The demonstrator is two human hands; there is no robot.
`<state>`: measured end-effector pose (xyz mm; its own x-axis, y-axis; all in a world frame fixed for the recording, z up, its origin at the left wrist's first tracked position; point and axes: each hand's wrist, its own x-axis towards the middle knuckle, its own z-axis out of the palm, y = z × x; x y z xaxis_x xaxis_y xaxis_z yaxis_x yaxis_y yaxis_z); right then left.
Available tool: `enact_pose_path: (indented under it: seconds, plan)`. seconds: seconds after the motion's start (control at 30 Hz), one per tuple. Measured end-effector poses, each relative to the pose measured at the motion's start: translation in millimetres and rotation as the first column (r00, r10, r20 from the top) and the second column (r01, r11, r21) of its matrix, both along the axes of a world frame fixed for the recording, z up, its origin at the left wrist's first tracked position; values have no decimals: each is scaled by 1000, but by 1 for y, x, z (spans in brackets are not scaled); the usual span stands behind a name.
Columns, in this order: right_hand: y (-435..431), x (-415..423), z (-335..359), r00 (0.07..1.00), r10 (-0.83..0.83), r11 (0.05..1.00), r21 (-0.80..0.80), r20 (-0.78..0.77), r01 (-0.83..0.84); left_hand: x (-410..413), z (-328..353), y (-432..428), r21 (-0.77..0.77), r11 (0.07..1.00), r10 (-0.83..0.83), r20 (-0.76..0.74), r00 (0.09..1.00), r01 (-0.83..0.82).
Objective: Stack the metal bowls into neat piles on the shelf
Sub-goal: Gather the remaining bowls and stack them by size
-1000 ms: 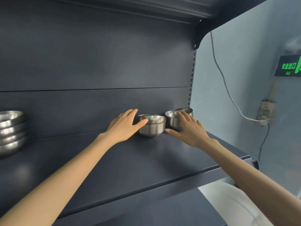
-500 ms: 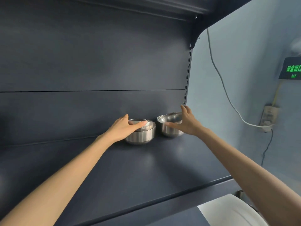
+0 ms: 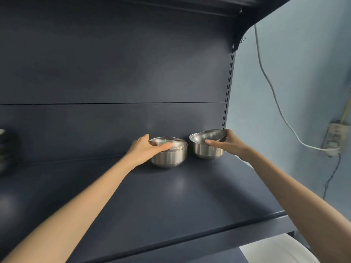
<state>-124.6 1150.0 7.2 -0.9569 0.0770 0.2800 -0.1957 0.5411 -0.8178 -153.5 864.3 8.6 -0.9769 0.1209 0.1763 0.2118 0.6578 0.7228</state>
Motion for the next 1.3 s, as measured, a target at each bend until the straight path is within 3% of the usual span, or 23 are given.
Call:
enact_pose_path:
  seconds: [0.23,0.43,0.67,1.03,1.3]
  plan:
    - [-4,8,2,994,42,998,-39,-99,-46,-1,0,-2,94,994,-50,-2,999,50]
    - [-5,9,4,995,64,997,-34,-73,-67,-2,-5,6,87,995,-43,47,998,38]
    - [5,-9,-12,993,-65,995,-80,-103,56,-3,-7,2,123,992,18,-16,1000,-16]
    - [1,-14,-15,985,-133,990,-69,-113,126,-5,-8,9,193,976,-115,56,992,103]
    - [-5,-8,-4,997,-73,997,22,20,73,-7,-9,5,194,977,-88,-18,996,90]
